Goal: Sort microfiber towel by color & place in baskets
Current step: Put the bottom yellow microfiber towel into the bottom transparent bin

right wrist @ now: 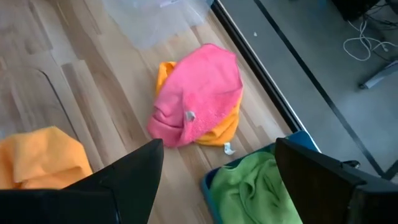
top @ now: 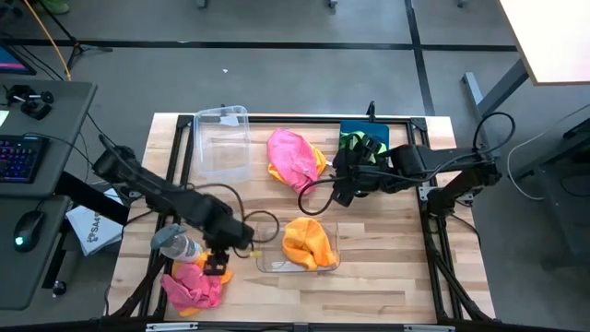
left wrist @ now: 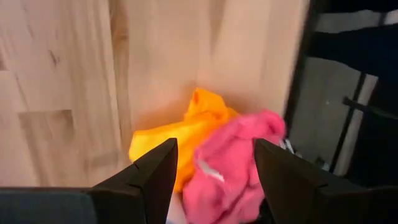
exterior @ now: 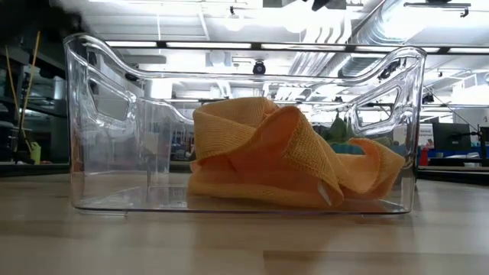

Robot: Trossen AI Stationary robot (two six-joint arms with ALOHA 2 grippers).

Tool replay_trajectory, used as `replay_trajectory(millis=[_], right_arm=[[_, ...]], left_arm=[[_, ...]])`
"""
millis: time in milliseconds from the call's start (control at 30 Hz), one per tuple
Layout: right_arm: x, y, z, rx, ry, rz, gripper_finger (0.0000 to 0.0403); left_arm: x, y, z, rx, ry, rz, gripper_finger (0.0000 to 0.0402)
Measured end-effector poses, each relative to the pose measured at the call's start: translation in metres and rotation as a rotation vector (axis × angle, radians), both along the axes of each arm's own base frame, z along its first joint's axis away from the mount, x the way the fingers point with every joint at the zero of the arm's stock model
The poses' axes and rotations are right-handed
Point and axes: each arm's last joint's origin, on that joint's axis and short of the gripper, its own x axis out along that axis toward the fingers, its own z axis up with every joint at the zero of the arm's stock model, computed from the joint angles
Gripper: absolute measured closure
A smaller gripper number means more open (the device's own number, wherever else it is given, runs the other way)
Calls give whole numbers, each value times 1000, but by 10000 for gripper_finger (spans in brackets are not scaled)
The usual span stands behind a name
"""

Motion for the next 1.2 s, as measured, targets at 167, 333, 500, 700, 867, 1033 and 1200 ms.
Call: replay_trajectory(millis=[167,333,500,700,867,1033,1200], right_arm=[[-7,-1,-3,-6,79,-6,98],[-11,-2,-5,-2,112,-32,98],[-12,-2,-5,-2,119,-29,98],[-12,-2,-6,-2,121,-29,98],[-13,-2,-6,-5,131,-29,98],[-13,-3,-6,-12,134,-33,98],[-14,-3,-6,-26,137,-40,98]], left_arm=[[7,1,-49,94,161,58,202],[3,4,-85,150,282,12,202],[-3,6,-100,133,349,-17,202],[-11,7,-114,73,391,29,202],[-15,8,-121,98,392,72,202],[-17,7,-121,131,374,22,278],[-15,7,-105,125,337,-1,387]])
